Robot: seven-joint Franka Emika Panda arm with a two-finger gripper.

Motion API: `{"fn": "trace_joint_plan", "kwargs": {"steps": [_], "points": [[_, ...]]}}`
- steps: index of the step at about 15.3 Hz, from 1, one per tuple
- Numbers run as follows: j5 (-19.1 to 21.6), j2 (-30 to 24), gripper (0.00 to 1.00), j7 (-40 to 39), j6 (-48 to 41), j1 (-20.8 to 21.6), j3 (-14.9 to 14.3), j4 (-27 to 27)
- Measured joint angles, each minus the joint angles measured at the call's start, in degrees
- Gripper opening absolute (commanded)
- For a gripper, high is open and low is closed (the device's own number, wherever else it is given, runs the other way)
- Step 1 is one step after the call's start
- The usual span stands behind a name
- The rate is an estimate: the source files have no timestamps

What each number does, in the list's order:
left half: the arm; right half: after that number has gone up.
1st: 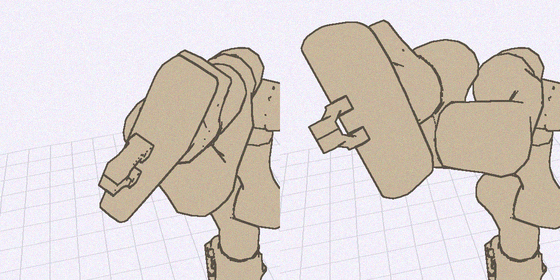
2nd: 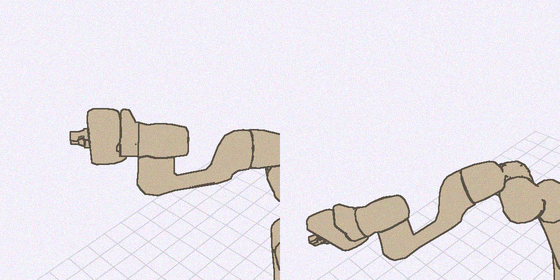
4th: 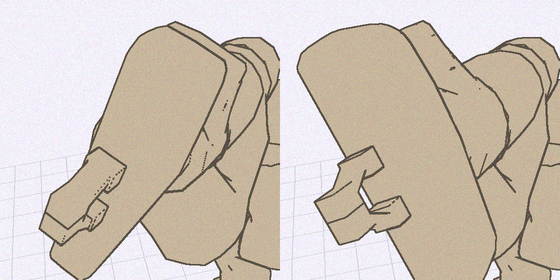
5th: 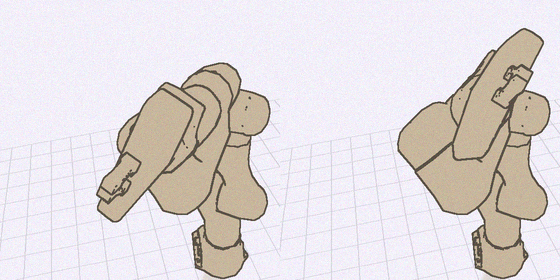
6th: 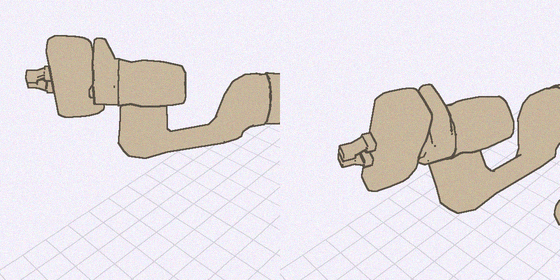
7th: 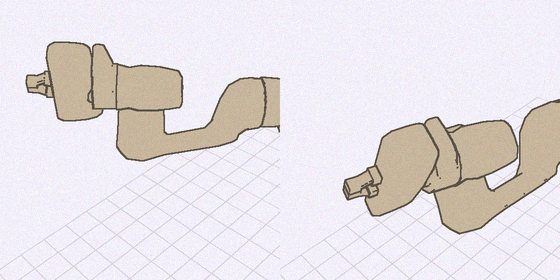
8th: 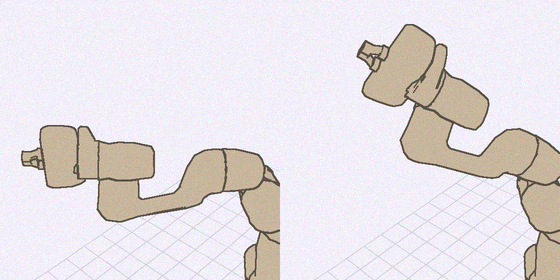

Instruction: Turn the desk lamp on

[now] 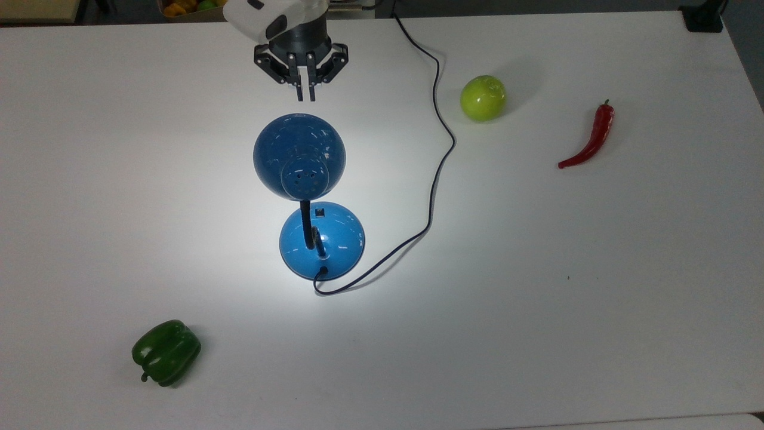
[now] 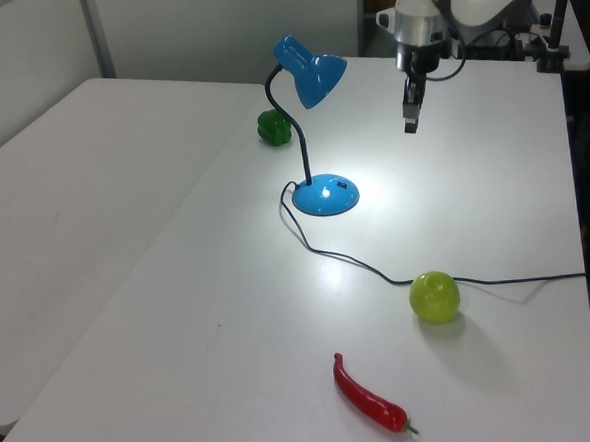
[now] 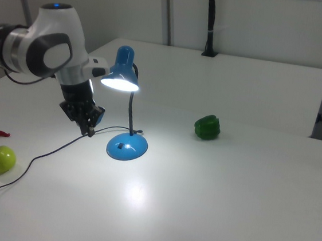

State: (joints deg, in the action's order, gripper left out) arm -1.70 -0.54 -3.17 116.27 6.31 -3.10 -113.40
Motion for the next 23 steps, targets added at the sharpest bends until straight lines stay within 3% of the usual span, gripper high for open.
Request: {"fn": "trace_joint_plan", "kwargs": {"steps": [2, 7, 11, 18, 23], "points": [[2.09, -1.8, 1.0, 0.0, -4.61, 0.03, 0.03, 1.89], [6.04, -2.6, 1.0, 0.11, -17.66, 0.19, 0.13, 11.42], [6.71, -2.68, 1.0, 3.98, -26.12, 0.22, 0.17, 19.62], [6.7, -2.16, 1.0, 5.6, -24.54, 0.98, 0.23, 21.26], [5.82, -0.91, 1.0, -0.71, -20.3, 1.41, 0.06, 21.26]]}}
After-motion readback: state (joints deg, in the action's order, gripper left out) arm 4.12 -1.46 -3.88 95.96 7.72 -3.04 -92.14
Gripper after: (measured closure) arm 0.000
